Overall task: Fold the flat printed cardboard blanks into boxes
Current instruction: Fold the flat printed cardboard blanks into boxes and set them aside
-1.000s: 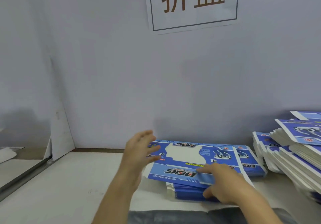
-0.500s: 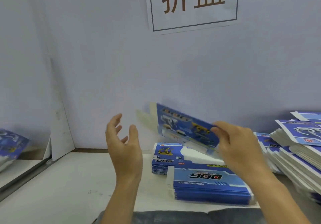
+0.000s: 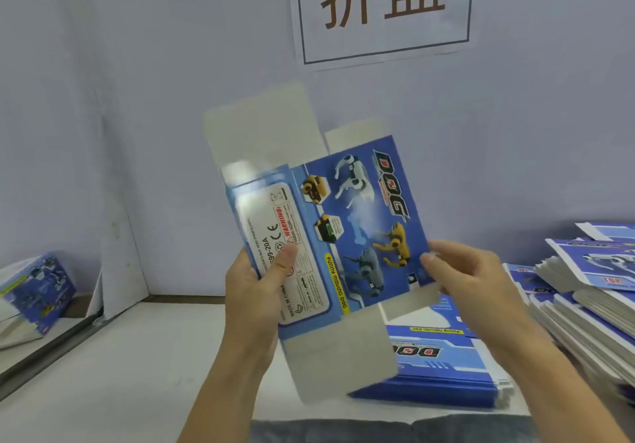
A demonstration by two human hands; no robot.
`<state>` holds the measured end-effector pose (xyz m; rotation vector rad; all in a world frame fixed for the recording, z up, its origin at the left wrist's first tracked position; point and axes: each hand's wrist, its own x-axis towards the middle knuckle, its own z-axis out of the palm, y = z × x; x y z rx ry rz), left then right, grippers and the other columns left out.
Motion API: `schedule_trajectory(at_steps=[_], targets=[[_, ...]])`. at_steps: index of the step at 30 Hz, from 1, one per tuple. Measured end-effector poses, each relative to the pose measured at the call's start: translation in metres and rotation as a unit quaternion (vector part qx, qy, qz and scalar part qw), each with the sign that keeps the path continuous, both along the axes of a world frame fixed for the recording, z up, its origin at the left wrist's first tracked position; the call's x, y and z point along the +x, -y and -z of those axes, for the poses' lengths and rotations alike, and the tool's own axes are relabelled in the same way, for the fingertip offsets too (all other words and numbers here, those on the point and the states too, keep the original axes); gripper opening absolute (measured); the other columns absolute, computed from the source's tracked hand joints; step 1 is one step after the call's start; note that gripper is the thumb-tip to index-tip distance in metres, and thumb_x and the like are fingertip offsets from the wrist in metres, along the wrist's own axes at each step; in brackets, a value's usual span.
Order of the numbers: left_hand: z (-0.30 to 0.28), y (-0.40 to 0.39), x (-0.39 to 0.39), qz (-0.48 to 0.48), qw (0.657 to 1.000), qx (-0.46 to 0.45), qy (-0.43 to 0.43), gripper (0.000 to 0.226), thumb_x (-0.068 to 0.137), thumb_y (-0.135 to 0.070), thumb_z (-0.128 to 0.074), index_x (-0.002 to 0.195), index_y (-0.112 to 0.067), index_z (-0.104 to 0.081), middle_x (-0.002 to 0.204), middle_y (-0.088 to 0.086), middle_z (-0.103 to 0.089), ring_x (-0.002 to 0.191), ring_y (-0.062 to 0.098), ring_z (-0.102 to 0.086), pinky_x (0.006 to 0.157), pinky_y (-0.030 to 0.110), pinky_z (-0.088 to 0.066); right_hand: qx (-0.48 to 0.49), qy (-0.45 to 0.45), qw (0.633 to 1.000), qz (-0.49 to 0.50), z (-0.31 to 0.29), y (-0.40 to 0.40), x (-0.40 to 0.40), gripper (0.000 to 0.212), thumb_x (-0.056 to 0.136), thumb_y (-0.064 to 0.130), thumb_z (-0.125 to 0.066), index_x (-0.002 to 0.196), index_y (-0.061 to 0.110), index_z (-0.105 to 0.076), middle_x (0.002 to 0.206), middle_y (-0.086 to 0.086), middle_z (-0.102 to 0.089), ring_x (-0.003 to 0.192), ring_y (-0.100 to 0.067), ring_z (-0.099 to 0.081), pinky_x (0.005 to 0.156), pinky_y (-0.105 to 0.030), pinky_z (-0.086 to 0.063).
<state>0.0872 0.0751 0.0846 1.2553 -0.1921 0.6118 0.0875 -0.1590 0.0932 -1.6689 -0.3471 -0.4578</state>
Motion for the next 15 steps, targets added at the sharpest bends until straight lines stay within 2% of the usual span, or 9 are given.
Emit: schedule_trajectory(at_steps=[1, 2, 4, 7, 9, 11, 12, 15], targets=[[-0.002, -0.002, -0.003, -0.002, 1.000, 0.019, 0.011, 0.030, 0.075, -0.035, -0.068, 0.104, -0.027, -0.068, 0.098, -0.003, -0.078, 0.084, 0.019, -0.076, 0.058, 0.030, -0.060, 0.017, 0.005, 1.000, -0.014, -0.002, 0.001, -0.001, 0.018, 0.099, 0.025, -0.058, 0.106, 0.034, -0.072, 0.089, 0.009, -0.077, 0.080, -0.005, -0.071, 0.066, -0.016, -0.051], [-0.004, -0.003, -0.006, -0.001, 0.999, 0.039, 0.023, 0.031, 0.076, -0.035, -0.068, 0.106, -0.027, -0.067, 0.099, -0.004, -0.078, 0.086, 0.020, -0.076, 0.059, 0.030, -0.060, 0.031, 0.006, 0.999, -0.039, -0.004, 0.001, -0.002, 0.022, 0.097, 0.031, -0.063, 0.118, 0.037, -0.066, 0.097, 0.010, -0.077, 0.087, -0.007, -0.072, 0.067, -0.018, -0.053], [-0.008, 0.000, -0.012, 0.012, 0.995, 0.081, 0.050, 0.036, 0.076, -0.036, -0.072, 0.110, -0.027, -0.065, 0.103, -0.005, -0.077, 0.090, 0.019, -0.076, 0.062, 0.027, -0.060, 0.042, 0.017, 0.996, -0.083, -0.005, -0.005, -0.004, 0.040, 0.089, 0.042, -0.068, 0.127, 0.039, -0.056, 0.105, 0.015, -0.074, 0.093, -0.006, -0.072, 0.068, -0.016, -0.055], [-0.011, 0.012, -0.015, 0.007, 0.988, 0.143, 0.056, 0.065, 0.069, -0.049, -0.079, 0.125, -0.032, -0.049, 0.111, -0.011, -0.071, 0.101, 0.009, -0.071, 0.067, 0.021, -0.059, 0.019, 0.042, 0.996, -0.070, -0.003, -0.019, -0.007, 0.041, 0.081, 0.053, -0.062, 0.120, 0.048, -0.050, 0.108, 0.027, -0.069, 0.101, -0.002, -0.068, 0.074, -0.016, -0.054], [-0.012, 0.018, -0.013, -0.009, 0.983, 0.179, 0.035, 0.090, 0.060, -0.059, -0.077, 0.134, -0.039, -0.030, 0.122, -0.011, -0.062, 0.110, 0.011, -0.067, 0.075, 0.025, -0.061, 0.027, 0.054, 0.996, -0.059, 0.000, -0.022, -0.006, 0.044, 0.076, 0.056, -0.059, 0.118, 0.047, -0.048, 0.106, 0.028, -0.068, 0.102, -0.001, -0.067, 0.072, -0.013, -0.054], [-0.012, 0.022, -0.011, -0.024, 0.978, 0.209, 0.016, 0.102, 0.057, -0.067, -0.078, 0.136, -0.049, -0.016, 0.135, -0.006, -0.051, 0.120, 0.015, -0.059, 0.086, 0.030, -0.060, 0.042, 0.054, 0.995, -0.067, 0.001, -0.024, -0.005, 0.045, 0.077, 0.055, -0.058, 0.119, 0.046, -0.048, 0.105, 0.026, -0.069, 0.101, 0.000, -0.068, 0.070, -0.014, -0.056], [-0.012, 0.024, -0.010, -0.028, 0.975, 0.220, 0.010, 0.105, 0.056, -0.070, -0.079, 0.136, -0.050, -0.015, 0.137, -0.005, -0.048, 0.123, 0.014, -0.056, 0.087, 0.028, -0.058, 0.046, 0.052, 0.995, -0.074, 0.002, -0.026, -0.005, 0.045, 0.077, 0.054, -0.059, 0.120, 0.044, -0.049, 0.106, 0.024, -0.070, 0.100, -0.002, -0.069, 0.071, -0.018, -0.058], [-0.009, 0.030, -0.008, -0.025, 0.977, 0.210, -0.015, 0.103, 0.047, -0.075, -0.082, 0.127, -0.053, -0.022, 0.131, -0.009, -0.046, 0.114, 0.002, -0.057, 0.071, 0.016, -0.056, 0.028, 0.052, 0.995, -0.078, 0.003, -0.037, -0.007, 0.044, 0.078, 0.055, -0.059, 0.119, 0.043, -0.050, 0.105, 0.025, -0.070, 0.098, -0.004, -0.071, 0.073, -0.025, -0.061]])
